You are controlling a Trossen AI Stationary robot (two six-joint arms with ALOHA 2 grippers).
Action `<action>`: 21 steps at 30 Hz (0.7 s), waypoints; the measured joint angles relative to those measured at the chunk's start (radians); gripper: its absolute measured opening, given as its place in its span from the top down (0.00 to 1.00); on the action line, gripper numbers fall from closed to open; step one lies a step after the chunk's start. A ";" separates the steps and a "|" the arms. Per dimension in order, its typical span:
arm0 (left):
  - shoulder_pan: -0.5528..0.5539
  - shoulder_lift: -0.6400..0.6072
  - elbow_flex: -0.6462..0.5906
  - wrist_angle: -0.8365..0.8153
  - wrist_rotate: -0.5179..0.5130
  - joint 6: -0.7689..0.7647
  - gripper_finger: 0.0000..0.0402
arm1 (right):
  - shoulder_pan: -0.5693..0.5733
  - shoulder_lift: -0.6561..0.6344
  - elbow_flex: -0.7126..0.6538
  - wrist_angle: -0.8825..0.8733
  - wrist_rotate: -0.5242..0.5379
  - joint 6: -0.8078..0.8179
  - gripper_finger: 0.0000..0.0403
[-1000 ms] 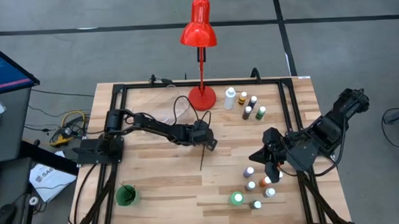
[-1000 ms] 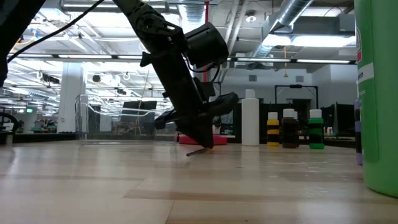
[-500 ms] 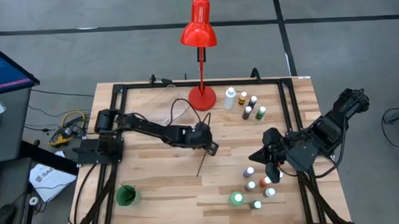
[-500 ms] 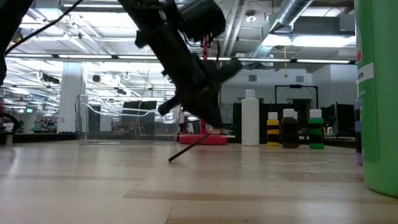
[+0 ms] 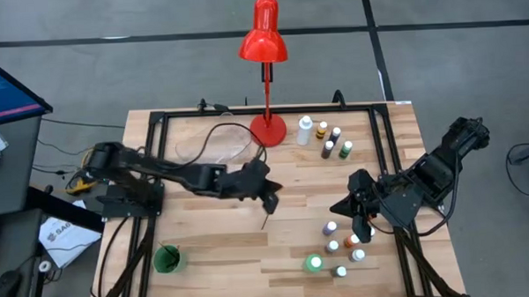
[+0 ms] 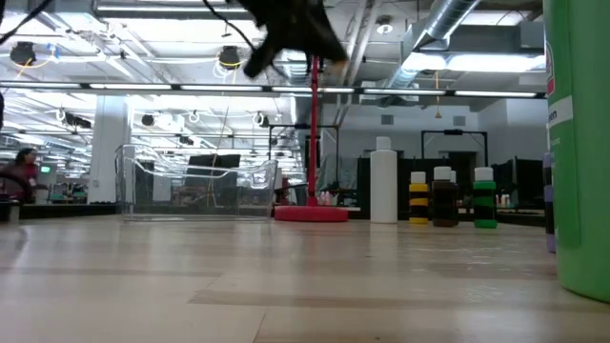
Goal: Pick & Place Paint Supplies
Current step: Put the black paintbrush into the green cup
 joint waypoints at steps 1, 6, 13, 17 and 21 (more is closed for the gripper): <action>-0.014 -0.025 -0.002 0.001 0.009 0.008 1.00 | 0.000 0.000 0.000 0.000 0.000 0.000 1.00; -0.095 -0.153 -0.028 -0.001 0.037 0.014 1.00 | 0.000 0.000 0.000 0.001 0.001 0.000 1.00; -0.243 -0.340 -0.076 -0.006 0.039 0.042 1.00 | -0.003 0.000 0.000 0.005 0.005 0.000 1.00; -0.337 -0.449 -0.112 -0.004 0.004 0.062 1.00 | -0.003 0.000 0.000 0.005 0.034 0.001 1.00; -0.425 -0.552 -0.155 -0.005 -0.035 0.074 1.00 | -0.003 0.000 0.000 0.005 0.054 0.001 1.00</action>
